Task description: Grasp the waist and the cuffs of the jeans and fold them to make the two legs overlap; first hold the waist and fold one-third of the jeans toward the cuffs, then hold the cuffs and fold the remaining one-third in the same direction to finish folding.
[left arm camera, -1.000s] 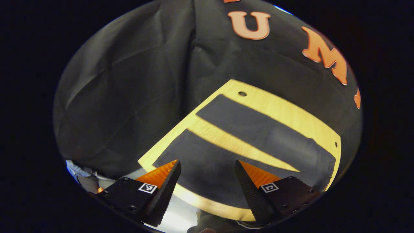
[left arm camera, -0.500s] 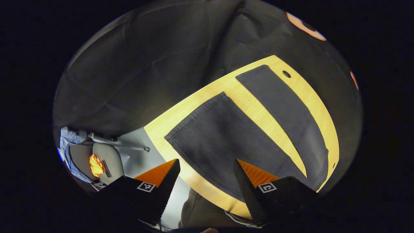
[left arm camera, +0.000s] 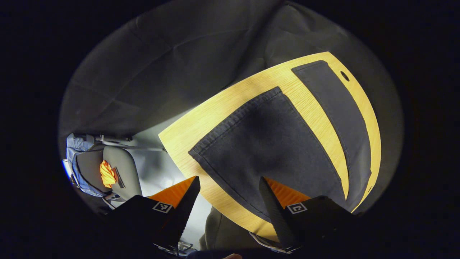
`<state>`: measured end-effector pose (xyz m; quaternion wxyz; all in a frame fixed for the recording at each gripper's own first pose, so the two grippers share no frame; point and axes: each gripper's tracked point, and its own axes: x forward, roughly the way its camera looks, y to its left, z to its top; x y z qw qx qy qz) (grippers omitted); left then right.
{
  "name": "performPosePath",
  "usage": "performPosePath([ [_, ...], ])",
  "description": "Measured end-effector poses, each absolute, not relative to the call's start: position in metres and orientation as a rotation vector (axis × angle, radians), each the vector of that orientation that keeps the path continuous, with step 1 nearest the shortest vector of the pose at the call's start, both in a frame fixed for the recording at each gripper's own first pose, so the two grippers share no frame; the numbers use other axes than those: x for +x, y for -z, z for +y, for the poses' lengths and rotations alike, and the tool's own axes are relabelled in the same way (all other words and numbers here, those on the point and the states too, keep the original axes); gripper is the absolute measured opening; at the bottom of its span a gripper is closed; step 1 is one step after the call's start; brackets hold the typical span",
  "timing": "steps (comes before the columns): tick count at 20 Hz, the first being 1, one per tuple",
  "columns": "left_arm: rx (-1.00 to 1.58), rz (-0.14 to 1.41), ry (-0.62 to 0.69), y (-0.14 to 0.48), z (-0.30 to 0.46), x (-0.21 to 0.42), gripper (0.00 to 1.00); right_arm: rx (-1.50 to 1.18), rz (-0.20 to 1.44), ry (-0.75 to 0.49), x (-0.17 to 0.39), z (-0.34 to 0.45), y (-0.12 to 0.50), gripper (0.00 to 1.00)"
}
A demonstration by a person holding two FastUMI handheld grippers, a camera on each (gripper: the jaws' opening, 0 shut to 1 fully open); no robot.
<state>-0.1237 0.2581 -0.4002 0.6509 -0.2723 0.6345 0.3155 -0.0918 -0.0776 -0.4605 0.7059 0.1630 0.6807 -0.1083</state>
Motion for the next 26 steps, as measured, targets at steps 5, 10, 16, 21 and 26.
performPosePath([
  [5,-0.669,1.493,-0.753,0.416,0.262,-0.128,0.99,0.415,1.591,0.345,-0.099,-0.096,0.495,0.98],
  [10,-0.776,1.513,-0.796,0.430,0.259,-0.136,0.99,0.528,1.631,0.362,-0.098,-0.089,0.506,0.92],
  [16,-0.785,1.531,-0.823,0.436,0.261,-0.131,0.98,0.534,1.659,0.337,-0.091,-0.080,0.507,0.76],
  [21,-0.778,1.477,-0.812,0.436,0.266,-0.118,0.55,0.621,1.597,0.326,-0.083,-0.065,0.509,0.20],
  [26,-0.818,1.319,-0.665,0.431,0.262,-0.083,0.01,0.840,1.536,0.327,-0.083,-0.060,0.503,0.11],
])
